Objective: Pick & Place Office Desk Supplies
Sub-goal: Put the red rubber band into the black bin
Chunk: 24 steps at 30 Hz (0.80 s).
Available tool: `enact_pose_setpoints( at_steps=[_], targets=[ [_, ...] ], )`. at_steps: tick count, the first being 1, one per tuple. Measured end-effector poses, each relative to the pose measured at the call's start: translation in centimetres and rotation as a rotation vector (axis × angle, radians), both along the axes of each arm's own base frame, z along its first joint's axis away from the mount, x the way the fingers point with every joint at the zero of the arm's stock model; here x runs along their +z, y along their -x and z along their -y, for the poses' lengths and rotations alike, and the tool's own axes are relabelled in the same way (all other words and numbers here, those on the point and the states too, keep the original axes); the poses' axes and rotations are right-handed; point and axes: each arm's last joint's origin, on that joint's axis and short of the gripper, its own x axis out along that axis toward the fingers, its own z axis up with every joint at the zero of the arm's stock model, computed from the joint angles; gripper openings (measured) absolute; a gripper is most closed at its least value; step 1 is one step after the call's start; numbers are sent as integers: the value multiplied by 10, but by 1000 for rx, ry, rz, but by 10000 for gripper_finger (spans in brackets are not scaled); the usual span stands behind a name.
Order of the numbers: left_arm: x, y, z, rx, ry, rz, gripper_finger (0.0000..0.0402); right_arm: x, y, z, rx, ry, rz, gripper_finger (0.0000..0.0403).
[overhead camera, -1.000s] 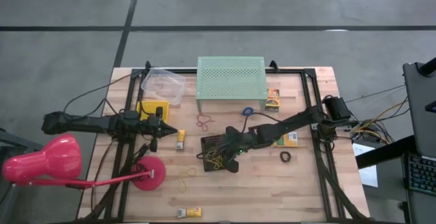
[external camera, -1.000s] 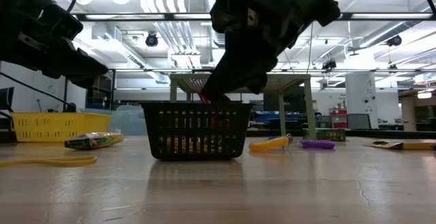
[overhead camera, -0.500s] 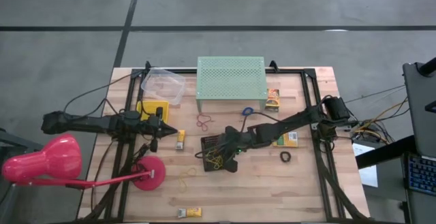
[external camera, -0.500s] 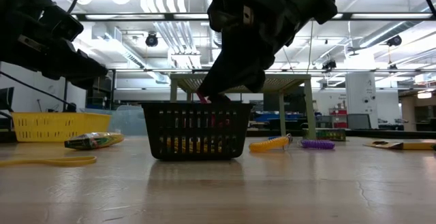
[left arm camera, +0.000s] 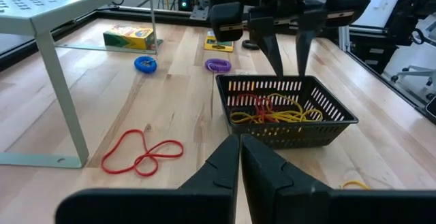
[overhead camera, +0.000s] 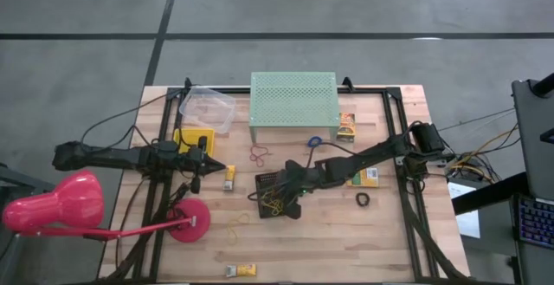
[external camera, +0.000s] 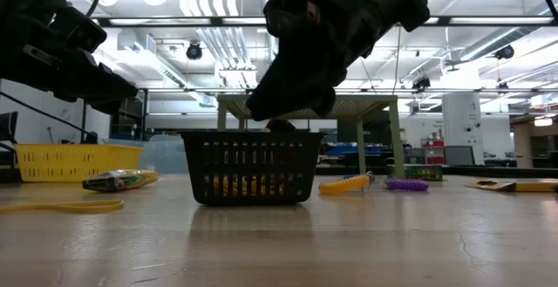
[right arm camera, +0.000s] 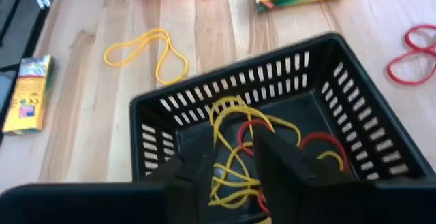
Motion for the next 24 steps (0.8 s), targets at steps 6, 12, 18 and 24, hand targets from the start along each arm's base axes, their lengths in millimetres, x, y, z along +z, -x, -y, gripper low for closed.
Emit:
enact_pose_setpoints(
  at_steps=[6,12,18,24],
  targets=[
    [0,0,0,0,0,0,23,0,0,0,-1,9,0,151],
    [0,0,0,0,0,0,23,4,-2,2,-41,106,47,157],
    [0,0,0,0,0,0,23,27,0,2,-3,205,174,157],
    [0,0,0,0,0,0,23,51,22,5,28,241,232,157]
  ],
)
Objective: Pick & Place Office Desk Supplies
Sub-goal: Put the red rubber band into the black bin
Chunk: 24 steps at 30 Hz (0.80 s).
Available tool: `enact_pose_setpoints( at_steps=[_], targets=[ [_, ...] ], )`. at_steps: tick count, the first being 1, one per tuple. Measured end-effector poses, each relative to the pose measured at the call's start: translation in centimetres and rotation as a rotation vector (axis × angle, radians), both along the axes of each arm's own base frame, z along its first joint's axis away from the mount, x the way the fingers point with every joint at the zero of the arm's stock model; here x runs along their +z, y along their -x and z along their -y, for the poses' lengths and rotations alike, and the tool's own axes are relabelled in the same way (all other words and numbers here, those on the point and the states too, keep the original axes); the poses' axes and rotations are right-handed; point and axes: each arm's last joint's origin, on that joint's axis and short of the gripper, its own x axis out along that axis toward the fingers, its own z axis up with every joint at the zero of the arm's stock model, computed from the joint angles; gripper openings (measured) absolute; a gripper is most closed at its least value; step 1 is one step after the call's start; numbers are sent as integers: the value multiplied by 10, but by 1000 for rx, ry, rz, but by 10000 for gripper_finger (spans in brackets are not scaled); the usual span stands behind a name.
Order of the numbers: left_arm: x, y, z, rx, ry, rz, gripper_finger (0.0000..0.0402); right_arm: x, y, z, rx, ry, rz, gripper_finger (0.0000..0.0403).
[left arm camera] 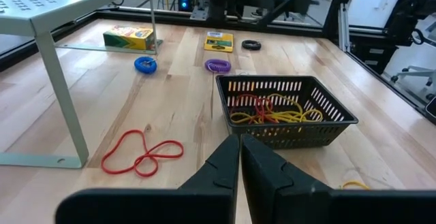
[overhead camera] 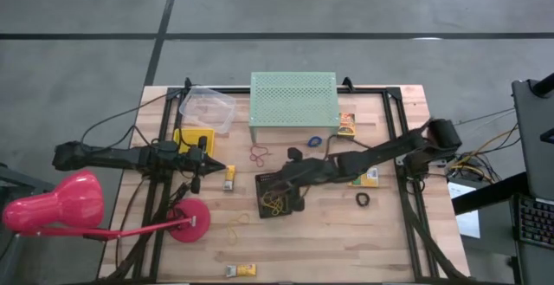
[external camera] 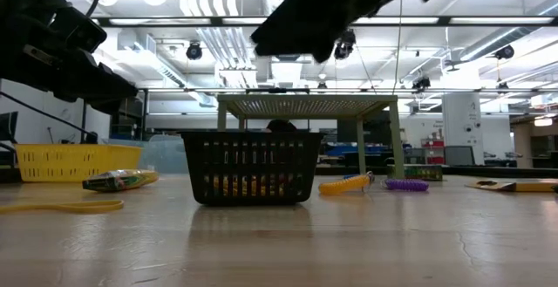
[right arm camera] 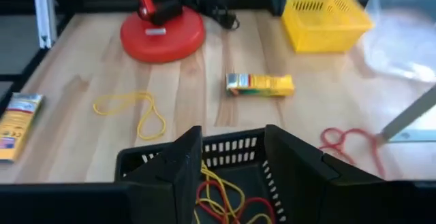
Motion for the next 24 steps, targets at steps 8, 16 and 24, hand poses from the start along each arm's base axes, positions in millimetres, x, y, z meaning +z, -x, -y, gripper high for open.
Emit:
enact_pose_setpoints(
  at_steps=[8,16,24],
  targets=[
    [0,0,0,0,0,-1,23,20,60,4,59,36,128,155],
    [0,0,0,0,0,-1,23,18,132,21,27,15,294,136],
    [0,0,0,0,0,-1,23,16,184,34,5,-10,427,122]
  ],
)
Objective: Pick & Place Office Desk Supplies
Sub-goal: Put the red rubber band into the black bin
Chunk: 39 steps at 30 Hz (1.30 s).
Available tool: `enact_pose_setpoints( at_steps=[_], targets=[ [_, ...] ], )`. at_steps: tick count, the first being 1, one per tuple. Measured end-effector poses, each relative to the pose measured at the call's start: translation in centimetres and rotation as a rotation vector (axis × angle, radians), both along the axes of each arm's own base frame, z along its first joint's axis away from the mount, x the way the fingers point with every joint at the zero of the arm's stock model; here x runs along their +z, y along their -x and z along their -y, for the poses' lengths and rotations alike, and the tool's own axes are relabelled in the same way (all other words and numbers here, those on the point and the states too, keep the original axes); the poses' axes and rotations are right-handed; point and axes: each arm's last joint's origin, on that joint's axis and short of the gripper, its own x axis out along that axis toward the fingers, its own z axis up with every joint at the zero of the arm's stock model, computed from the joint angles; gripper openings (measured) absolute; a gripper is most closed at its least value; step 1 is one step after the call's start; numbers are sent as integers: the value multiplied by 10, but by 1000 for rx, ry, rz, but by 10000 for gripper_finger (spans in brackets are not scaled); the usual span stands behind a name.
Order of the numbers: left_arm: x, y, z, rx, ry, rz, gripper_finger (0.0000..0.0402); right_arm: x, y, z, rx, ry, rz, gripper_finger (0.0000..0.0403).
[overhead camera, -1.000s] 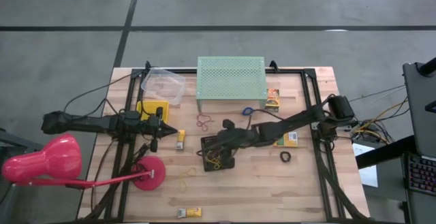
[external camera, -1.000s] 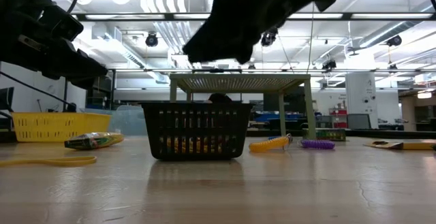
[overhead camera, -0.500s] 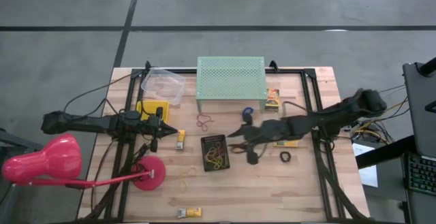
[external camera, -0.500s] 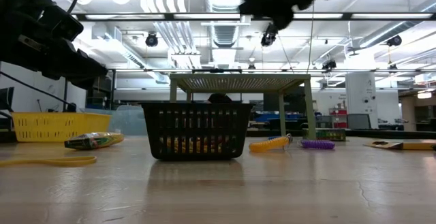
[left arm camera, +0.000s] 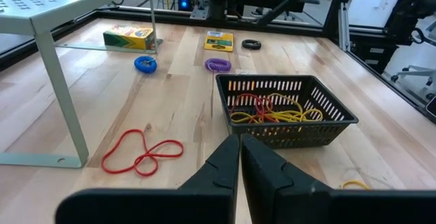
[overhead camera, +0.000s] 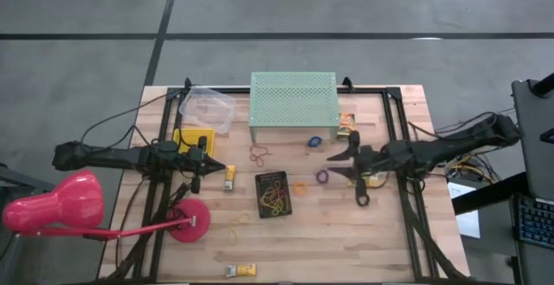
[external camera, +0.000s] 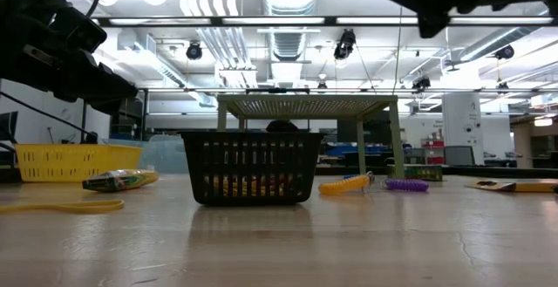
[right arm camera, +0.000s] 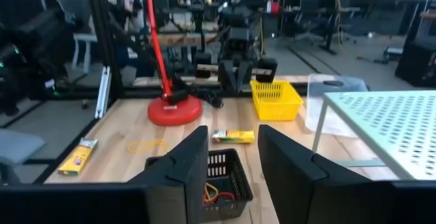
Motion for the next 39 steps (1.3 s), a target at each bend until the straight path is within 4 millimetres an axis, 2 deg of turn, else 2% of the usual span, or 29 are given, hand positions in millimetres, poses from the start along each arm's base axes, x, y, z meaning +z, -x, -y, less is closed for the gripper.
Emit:
enact_pose_setpoints(
  at_steps=[5,11,17,23,39],
  targets=[
    [0,0,0,0,0,0,23,-9,21,5,-1,-16,48,118],
    [0,0,0,0,0,0,23,-19,33,8,-2,-58,72,117],
    [0,0,0,0,0,0,23,-24,35,9,-3,-53,64,125],
    [0,0,0,0,0,0,23,-20,35,8,-2,-55,74,130],
    [0,0,0,0,0,0,23,-18,35,8,-2,-55,76,114]
  ],
)
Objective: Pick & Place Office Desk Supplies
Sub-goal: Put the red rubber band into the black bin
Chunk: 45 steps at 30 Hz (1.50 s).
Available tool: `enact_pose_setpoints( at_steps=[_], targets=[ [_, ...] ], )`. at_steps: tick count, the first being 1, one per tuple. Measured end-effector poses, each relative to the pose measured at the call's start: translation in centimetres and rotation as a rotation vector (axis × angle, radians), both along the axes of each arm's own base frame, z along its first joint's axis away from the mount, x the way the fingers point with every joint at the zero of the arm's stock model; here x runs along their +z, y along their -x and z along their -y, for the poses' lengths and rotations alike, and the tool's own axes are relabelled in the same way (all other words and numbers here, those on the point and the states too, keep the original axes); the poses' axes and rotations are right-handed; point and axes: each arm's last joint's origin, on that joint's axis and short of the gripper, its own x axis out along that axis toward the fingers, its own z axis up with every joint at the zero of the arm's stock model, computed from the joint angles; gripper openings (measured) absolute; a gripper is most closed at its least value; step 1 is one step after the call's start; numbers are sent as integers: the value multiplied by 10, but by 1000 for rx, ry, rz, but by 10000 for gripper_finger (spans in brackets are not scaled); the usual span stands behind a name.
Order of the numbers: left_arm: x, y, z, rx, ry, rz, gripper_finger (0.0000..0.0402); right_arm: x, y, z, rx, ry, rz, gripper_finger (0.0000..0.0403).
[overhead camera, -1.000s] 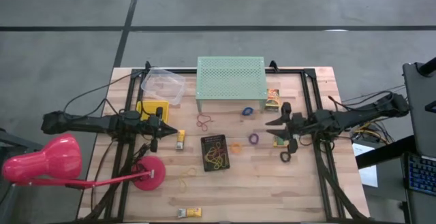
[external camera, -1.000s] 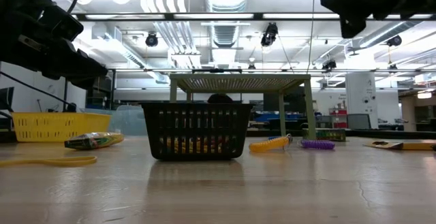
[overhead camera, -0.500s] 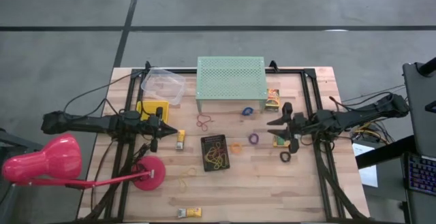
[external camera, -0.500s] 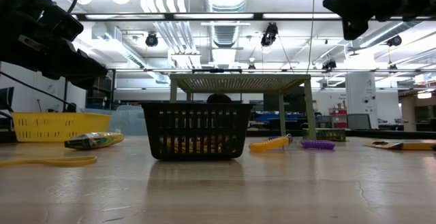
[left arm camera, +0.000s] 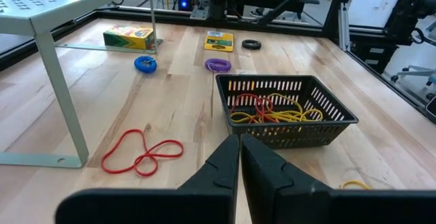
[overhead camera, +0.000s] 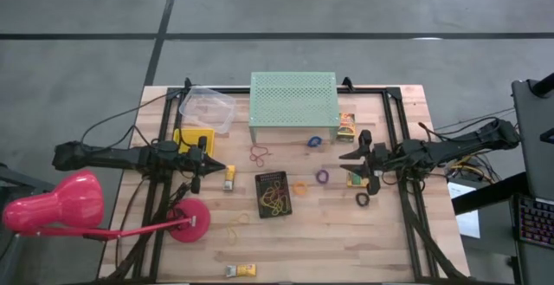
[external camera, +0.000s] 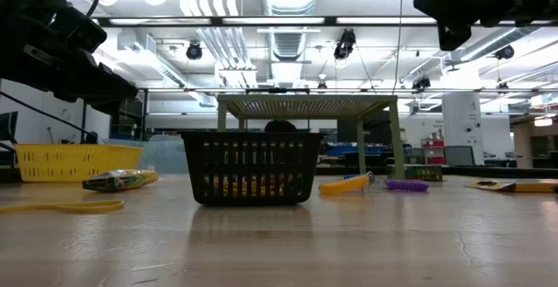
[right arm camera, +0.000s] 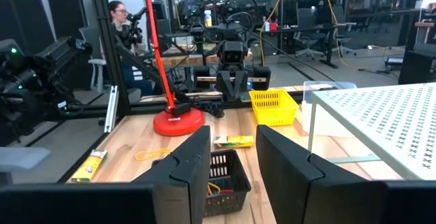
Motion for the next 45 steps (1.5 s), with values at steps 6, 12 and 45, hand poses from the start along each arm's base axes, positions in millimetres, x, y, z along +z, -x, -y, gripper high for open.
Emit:
enact_pose_setpoints(
  at_steps=[6,12,45],
  targets=[
    [0,0,0,0,0,0,23,-1,-1,0,0,2,-8,120],
    [0,0,0,0,0,-1,23,-2,-1,0,0,3,-11,127],
    [50,-8,-3,284,357,-333,23,-2,-1,0,0,3,-12,123]
  ],
)
